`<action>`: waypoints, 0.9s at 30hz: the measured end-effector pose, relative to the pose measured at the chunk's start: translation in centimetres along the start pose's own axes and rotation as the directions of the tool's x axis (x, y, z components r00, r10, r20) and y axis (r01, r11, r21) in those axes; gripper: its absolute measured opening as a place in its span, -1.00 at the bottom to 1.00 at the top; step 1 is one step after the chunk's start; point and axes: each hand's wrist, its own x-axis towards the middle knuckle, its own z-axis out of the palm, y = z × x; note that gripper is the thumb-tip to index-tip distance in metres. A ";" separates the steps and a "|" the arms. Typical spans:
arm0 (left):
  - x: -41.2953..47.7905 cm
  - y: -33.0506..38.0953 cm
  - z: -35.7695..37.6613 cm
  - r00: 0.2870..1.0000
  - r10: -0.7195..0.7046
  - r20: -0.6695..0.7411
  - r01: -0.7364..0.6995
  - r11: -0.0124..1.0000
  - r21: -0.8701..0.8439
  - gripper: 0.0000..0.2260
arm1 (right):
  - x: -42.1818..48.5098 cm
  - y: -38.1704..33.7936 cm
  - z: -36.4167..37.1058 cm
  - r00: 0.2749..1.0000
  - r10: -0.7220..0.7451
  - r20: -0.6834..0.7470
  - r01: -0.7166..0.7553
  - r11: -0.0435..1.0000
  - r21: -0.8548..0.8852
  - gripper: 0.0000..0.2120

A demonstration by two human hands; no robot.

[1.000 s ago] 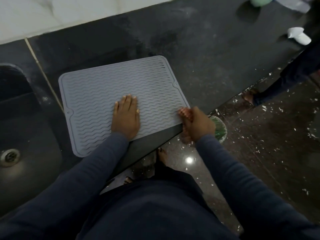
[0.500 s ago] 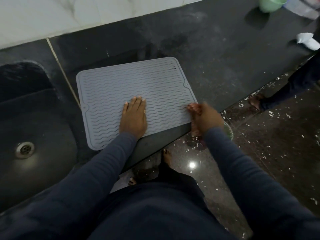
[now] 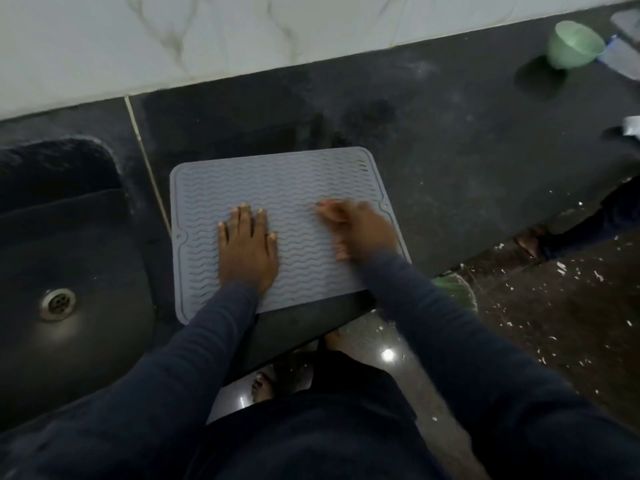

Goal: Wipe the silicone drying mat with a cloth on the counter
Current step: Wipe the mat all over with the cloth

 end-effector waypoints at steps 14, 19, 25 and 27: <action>0.3 0.3 -0.3 0.995 -0.078 0.054 0.077 0.997 0.020 -0.47 | 10.1 -13.1 0.1 0.950 -0.266 0.166 0.251 0.962 0.105 -0.59; 0.4 0.2 -0.1 0.994 -0.103 0.029 0.102 0.995 0.013 -0.48 | 12.2 -8.9 -0.9 0.961 -0.238 0.144 0.248 0.967 -0.052 -0.62; 0.2 0.3 0.0 0.995 -0.098 0.006 0.098 0.995 0.016 -0.47 | 13.2 -2.0 -4.1 0.989 -0.132 0.062 0.139 0.983 -0.122 -0.59; 0.3 0.3 0.1 0.995 -0.101 0.010 0.101 0.995 0.024 -0.47 | 13.7 0.8 -5.1 0.999 -0.020 0.030 0.023 0.995 -0.101 -0.56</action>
